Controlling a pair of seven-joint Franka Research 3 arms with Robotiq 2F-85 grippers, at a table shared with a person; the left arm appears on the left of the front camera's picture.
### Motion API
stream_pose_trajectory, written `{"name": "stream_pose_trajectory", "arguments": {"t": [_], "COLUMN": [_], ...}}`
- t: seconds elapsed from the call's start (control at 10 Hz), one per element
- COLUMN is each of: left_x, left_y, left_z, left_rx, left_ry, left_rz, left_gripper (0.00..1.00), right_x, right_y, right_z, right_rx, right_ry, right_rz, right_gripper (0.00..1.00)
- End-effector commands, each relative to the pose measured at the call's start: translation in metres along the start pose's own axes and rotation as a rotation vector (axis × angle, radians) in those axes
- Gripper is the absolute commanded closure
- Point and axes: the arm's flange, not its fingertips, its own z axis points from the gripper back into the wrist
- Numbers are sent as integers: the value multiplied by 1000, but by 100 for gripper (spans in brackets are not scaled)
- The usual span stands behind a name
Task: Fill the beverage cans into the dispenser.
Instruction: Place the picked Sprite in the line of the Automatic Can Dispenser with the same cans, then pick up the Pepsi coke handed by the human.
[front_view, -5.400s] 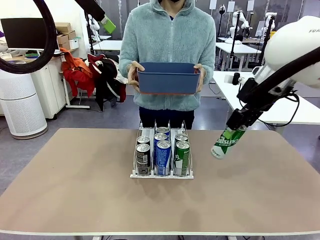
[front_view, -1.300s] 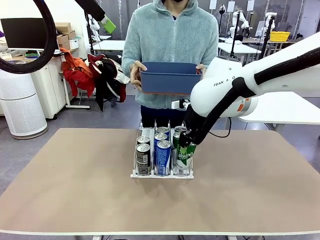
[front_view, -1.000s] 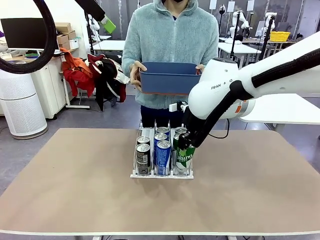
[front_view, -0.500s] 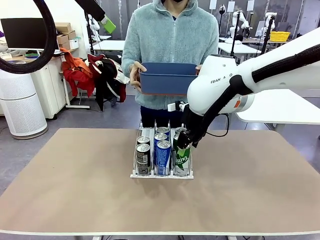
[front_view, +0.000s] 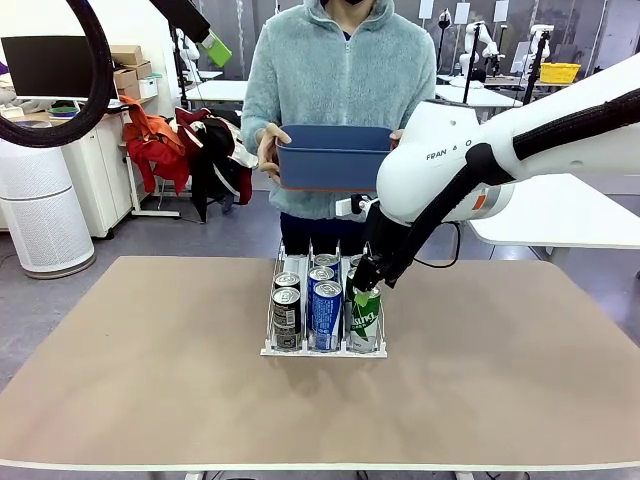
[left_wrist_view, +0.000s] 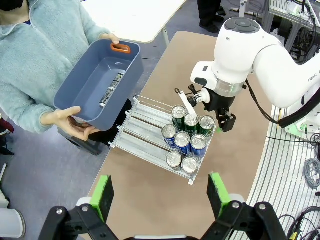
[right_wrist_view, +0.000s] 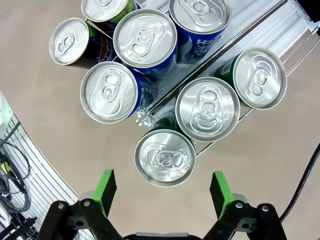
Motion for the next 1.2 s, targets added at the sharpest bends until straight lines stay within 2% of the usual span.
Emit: {"name": "stream_pose_trajectory", "arguments": {"t": [0.0,0.7,1.0,1.1], "left_x": [-2,-2,-2,-2], "left_y": [1,1,1,1], "left_z": [-1,-1,-1,-1], "left_rx": [-11,-11,-11,-11], "left_ry": [-22,-22,-22,-22], "left_rz": [-3,-3,-3,-3], "left_gripper": [0,0,0,0], "right_x": [1,0,-4,-6], "right_y": [-1,-1,-10,-15], "right_z": [-7,-5,50,69], "right_rx": [3,5,-28,-10], "right_ry": [12,10,-135,-147], "right_rz": [3,-1,-2,21], "right_gripper": [0,0,0,0]}}
